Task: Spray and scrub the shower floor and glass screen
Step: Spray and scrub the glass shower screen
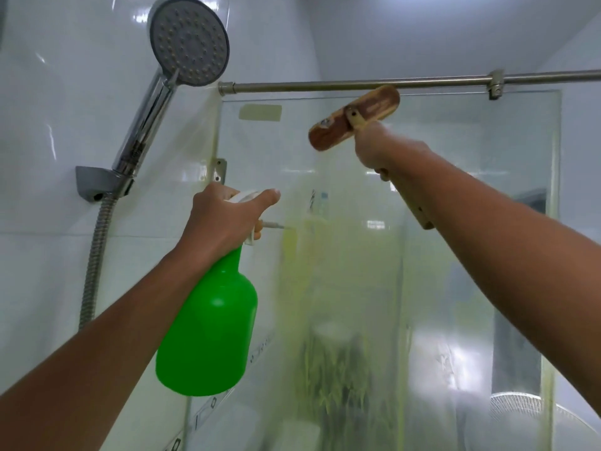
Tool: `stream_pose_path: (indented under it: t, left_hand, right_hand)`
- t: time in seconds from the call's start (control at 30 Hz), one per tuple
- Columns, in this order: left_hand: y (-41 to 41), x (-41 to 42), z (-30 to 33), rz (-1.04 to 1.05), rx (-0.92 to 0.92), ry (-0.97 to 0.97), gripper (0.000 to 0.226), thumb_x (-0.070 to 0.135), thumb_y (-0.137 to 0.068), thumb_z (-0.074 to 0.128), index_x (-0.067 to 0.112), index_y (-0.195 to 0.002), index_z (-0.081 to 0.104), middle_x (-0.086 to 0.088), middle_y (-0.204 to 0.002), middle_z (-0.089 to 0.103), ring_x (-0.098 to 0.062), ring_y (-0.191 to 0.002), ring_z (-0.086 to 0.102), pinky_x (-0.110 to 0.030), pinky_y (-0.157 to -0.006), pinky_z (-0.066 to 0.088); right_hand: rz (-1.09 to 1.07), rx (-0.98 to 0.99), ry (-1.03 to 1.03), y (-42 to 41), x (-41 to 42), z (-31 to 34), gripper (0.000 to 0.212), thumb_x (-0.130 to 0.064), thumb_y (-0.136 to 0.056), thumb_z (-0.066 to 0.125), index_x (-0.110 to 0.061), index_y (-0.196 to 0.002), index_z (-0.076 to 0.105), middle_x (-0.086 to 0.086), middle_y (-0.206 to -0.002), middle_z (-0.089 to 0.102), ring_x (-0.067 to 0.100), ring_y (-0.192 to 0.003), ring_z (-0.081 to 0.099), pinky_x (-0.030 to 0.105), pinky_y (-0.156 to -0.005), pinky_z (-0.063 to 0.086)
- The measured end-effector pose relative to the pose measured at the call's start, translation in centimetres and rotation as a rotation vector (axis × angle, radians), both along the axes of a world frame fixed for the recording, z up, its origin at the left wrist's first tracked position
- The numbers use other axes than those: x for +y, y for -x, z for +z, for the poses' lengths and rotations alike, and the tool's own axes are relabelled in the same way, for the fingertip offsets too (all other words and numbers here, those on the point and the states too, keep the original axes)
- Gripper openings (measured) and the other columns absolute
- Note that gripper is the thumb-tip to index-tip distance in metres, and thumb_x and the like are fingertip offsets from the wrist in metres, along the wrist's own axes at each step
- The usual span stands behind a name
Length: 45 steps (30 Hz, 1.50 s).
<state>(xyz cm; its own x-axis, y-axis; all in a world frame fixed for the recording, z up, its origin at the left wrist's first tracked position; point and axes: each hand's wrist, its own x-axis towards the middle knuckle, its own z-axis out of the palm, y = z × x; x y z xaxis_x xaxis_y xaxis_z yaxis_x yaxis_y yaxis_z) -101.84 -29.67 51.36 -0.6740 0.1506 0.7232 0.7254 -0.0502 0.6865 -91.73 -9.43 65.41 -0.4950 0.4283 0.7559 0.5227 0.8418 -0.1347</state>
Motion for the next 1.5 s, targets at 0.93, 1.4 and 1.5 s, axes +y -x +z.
stream_pose_path:
  t: [0.93, 1.4, 1.5]
  left_hand:
    - [-0.9, 2.7, -1.7, -0.106, -0.093, -0.023, 0.048, 0.05, -0.086, 0.077, 0.002, -0.082, 0.077, -0.008, -0.07, 0.078, -0.022, -0.068, 0.079, -0.02, -0.056, 0.049]
    - [-1.1, 2.7, -2.6, -0.142, -0.085, -0.005, 0.041, 0.049, -0.086, 0.077, 0.009, -0.077, 0.077, -0.007, -0.069, 0.078, -0.02, -0.066, 0.078, -0.025, -0.062, 0.049]
    - [-1.2, 2.9, -2.6, -0.145, -0.085, -0.001, 0.042, 0.05, -0.086, 0.077, 0.009, -0.079, 0.077, -0.006, -0.07, 0.078, -0.019, -0.066, 0.078, -0.025, -0.063, 0.048]
  right_hand:
    - [0.014, -0.085, -0.198, -2.1, 4.9, -8.9, 0.046, -0.043, -0.105, 0.026, -0.005, -0.115, 0.049, 0.02, -0.1, 0.056, 0.037, -0.077, 0.056, 0.036, -0.06, 0.039]
    - [0.042, -0.147, -0.239, -2.6, 5.8, -14.0, 0.041, -0.046, -0.104, 0.028, -0.01, -0.104, 0.047, 0.021, -0.096, 0.061, 0.037, -0.077, 0.061, 0.036, -0.061, 0.041]
    - [0.008, -0.011, -0.141, -3.2, 6.0, -7.4, 0.045, -0.041, -0.106, 0.024, -0.009, -0.126, 0.047, 0.024, -0.109, 0.056, 0.037, -0.079, 0.058, 0.04, -0.061, 0.043]
